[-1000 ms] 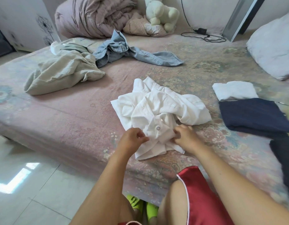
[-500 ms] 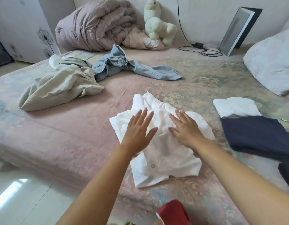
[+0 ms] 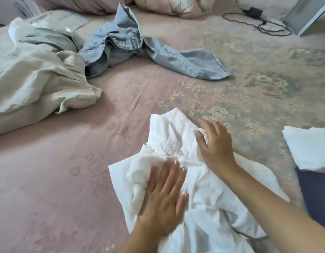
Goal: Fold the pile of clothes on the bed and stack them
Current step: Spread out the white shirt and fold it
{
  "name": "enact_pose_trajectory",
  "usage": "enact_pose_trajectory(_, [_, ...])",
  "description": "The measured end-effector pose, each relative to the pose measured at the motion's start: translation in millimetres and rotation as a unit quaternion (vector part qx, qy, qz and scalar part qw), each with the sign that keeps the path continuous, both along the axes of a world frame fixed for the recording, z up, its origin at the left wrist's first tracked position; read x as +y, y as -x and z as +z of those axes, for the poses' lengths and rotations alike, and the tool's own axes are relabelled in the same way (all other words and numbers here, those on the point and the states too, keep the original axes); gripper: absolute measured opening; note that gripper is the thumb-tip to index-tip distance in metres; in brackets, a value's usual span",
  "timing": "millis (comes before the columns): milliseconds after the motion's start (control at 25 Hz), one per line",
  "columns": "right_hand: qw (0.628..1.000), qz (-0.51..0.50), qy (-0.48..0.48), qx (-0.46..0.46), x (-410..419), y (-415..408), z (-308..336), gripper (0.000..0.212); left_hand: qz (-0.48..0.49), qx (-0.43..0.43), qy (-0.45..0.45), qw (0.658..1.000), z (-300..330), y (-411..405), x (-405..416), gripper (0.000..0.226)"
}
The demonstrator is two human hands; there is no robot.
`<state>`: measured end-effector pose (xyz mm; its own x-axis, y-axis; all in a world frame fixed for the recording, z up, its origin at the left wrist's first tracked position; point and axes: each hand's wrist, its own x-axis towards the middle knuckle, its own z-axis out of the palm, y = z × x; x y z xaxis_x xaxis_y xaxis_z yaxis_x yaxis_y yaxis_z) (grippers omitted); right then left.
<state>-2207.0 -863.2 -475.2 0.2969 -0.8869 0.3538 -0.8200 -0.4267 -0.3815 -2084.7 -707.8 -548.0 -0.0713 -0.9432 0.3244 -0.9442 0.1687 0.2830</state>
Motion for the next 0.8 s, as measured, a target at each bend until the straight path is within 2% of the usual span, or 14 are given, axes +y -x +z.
enact_pose_trajectory(80, [0.968, -0.016, -0.228, 0.101, -47.8, -25.2, 3.1, 0.052, -0.003, 0.012, 0.015, 1.0, 6.7, -1.5, 1.8, 0.053])
enact_pose_trajectory(120, [0.943, -0.01, -0.316, 0.109, -61.6, -31.6, -0.6, 0.047, -0.01, 0.022, 0.036, 0.999, 14.7, -2.5, 2.1, 0.053])
enact_pose_trajectory(160, [0.932, 0.001, -0.355, 0.075, -69.5, -34.0, -5.2, 0.034, -0.004, 0.024, 0.068, 0.997, 24.8, -4.3, -2.7, 0.051])
enact_pose_trajectory(200, [0.93, 0.007, -0.366, 0.017, -72.8, -32.6, -5.2, 0.021, 0.02, 0.029, 0.089, 0.995, 34.0, -10.0, -15.6, 0.049])
enact_pose_trajectory(240, [0.927, 0.015, -0.373, -0.042, -74.7, -30.4, -0.1, 0.019, 0.065, 0.04, 0.094, 0.993, 47.1, -18.1, -38.1, 0.047])
enact_pose_trajectory(280, [0.919, 0.024, -0.385, -0.077, -75.1, -27.1, 7.5, 0.022, 0.135, 0.067, 0.057, 0.987, 58.2, -28.9, -62.8, 0.049])
enact_pose_trajectory(320, [0.913, 0.033, -0.395, -0.096, -74.8, -24.9, 17.0, 0.022, 0.19, 0.138, -0.043, 0.971, 62.2, -44.0, -85.9, 0.055])
enact_pose_trajectory(400, [0.9, 0.037, -0.411, -0.14, -77.4, -21.1, 35.3, 0.017, 0.268, 0.315, -0.232, 0.88, 74.1, -68.3, -134.6, 0.075])
enact_pose_trajectory(440, [0.896, 0.032, -0.413, -0.162, -79.8, -19.8, 42.8, 0.016, 0.272, 0.373, -0.289, 0.839, 76.3, -72.3, -147.7, 0.078])
enact_pose_trajectory(480, [0.892, 0.026, -0.414, -0.181, -82.1, -18.3, 48.3, 0.016, 0.253, 0.42, -0.309, 0.815, 75.2, -73.9, -152.1, 0.066])
enact_pose_trajectory(560, [0.883, 0.004, -0.416, -0.219, -87.8, -14.0, 56.3, 0.013, 0.266, 0.477, -0.254, 0.798, 80.0, -72.6, -146.6, 0.019])
enact_pose_trajectory(680, [0.883, -0.005, -0.406, -0.238, -95.8, -5.5, 91.6, 0.004, 0.291, 0.557, -0.151, 0.763, 105.2, -78.8, -136.8, 0.032])
enact_pose_trajectory(800, [0.896, 0.014, -0.369, -0.248, -95.3, -3.3, 151.3, 0.015, 0.244, 0.577, -0.09, 0.774, 172.0, -90.5, -143.2, 0.035])
